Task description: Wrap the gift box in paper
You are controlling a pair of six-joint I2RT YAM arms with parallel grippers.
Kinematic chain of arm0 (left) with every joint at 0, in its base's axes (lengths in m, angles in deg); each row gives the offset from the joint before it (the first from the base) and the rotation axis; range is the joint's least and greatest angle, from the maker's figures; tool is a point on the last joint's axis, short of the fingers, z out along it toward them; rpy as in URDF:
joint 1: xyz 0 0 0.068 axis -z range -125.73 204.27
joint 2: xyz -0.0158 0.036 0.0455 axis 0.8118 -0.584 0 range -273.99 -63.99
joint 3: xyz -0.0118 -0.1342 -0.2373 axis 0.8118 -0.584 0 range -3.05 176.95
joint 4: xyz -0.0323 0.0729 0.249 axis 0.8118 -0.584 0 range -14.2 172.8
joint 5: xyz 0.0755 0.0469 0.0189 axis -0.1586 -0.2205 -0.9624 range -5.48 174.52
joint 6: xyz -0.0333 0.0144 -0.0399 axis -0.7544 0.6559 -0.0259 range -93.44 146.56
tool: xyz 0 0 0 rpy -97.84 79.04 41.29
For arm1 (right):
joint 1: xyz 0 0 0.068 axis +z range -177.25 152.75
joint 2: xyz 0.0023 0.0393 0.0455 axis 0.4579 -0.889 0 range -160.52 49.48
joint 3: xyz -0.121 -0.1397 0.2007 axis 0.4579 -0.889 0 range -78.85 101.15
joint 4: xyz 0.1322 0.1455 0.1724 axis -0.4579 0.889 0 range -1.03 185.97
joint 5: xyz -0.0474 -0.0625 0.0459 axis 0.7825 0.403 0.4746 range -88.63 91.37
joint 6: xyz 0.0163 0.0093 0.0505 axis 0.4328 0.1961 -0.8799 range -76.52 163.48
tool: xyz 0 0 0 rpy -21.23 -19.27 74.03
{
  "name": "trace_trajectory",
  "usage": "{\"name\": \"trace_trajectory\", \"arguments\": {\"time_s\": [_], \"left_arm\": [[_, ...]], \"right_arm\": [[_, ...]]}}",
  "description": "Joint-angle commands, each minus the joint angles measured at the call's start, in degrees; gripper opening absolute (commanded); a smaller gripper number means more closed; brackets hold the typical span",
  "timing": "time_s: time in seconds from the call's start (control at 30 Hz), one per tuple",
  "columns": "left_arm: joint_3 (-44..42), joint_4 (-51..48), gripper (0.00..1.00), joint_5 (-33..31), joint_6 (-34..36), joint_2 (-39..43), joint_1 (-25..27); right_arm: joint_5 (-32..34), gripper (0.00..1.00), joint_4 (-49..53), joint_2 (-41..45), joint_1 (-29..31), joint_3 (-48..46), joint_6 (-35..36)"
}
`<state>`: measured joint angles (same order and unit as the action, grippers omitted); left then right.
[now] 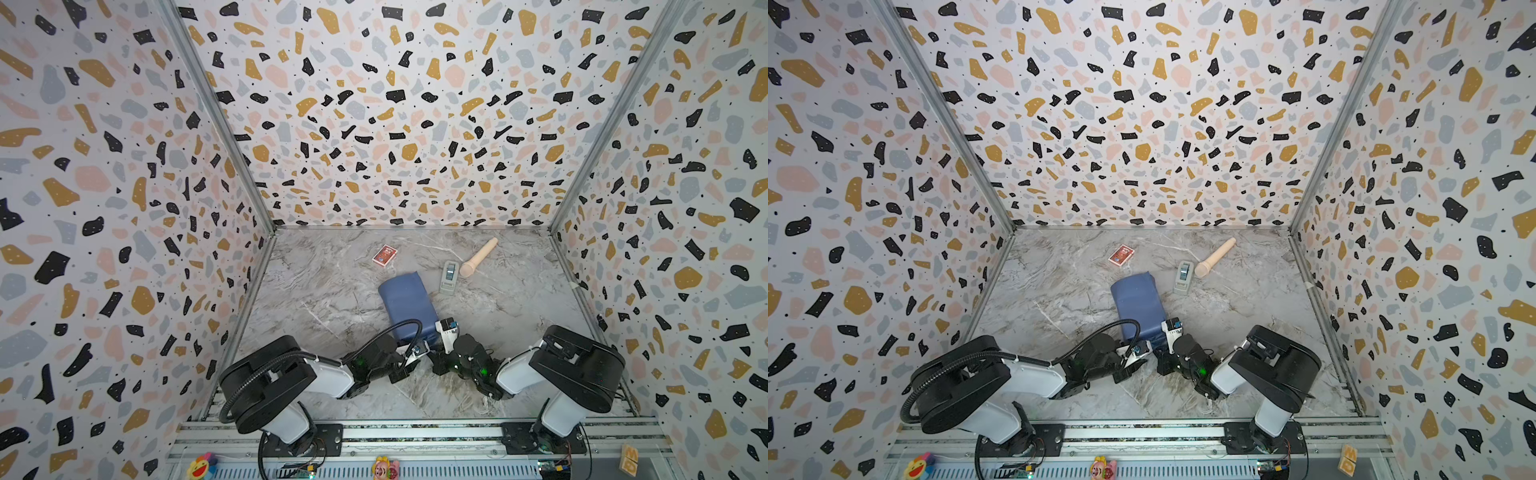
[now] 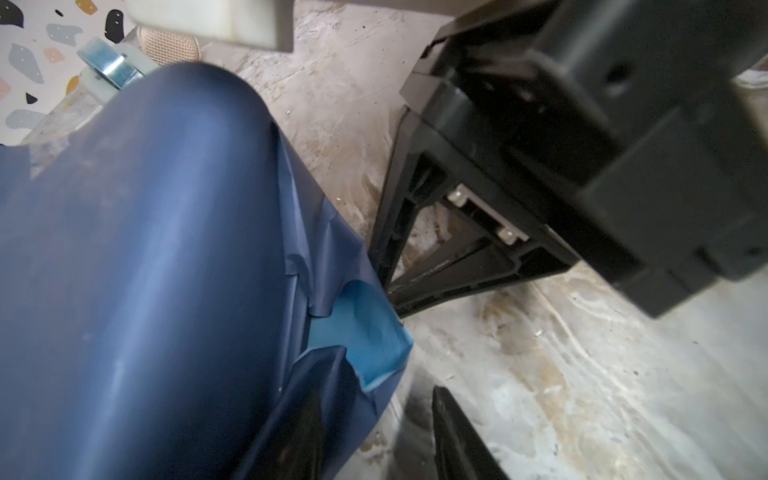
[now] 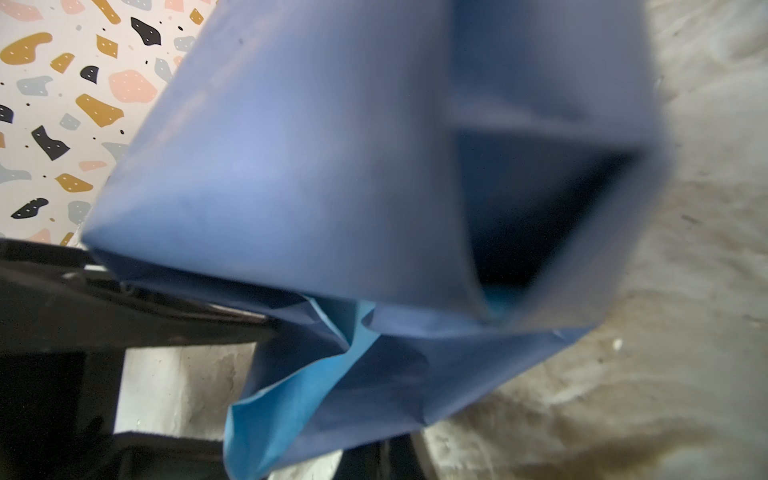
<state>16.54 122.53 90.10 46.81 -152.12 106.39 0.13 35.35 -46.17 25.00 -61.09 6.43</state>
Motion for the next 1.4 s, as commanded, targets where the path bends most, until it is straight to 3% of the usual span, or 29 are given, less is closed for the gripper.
{"name": "trace_trajectory", "arguments": {"time_s": [0.0, 0.5, 0.93, 1.07, 1.2, 1.37], "left_arm": [[1.86, 1.69, 0.41, -2.05, 1.24, -1.4, 0.61], [3.12, 3.08, 0.27, -1.42, 1.55, -2.61, 1.16], [2.39, 4.13, 0.0, 0.16, 1.58, -1.99, 1.19], [1.25, 3.57, 0.0, 1.53, 1.96, -0.18, 1.01], [0.2, 3.21, 0.0, 4.42, 1.16, 1.67, 0.95], [-1.48, 2.73, 0.0, 4.66, 0.6, 3.05, 1.01]], "right_arm": [[0.64, 0.04, -0.95, 0.03, 0.26, -0.33, -0.28], [0.32, 0.03, -1.57, -0.26, 0.3, -0.66, -0.67], [0.71, 0.05, 0.61, 1.76, 0.29, -0.88, -0.15], [0.36, 0.12, 7.47, 7.99, 0.11, -2.62, 0.94], [-0.56, 0.23, 19.43, 19.6, -0.71, -3.95, 3.48], [-3.78, 0.37, 32.93, 32.41, -5.06, -0.69, 6.99]]}}
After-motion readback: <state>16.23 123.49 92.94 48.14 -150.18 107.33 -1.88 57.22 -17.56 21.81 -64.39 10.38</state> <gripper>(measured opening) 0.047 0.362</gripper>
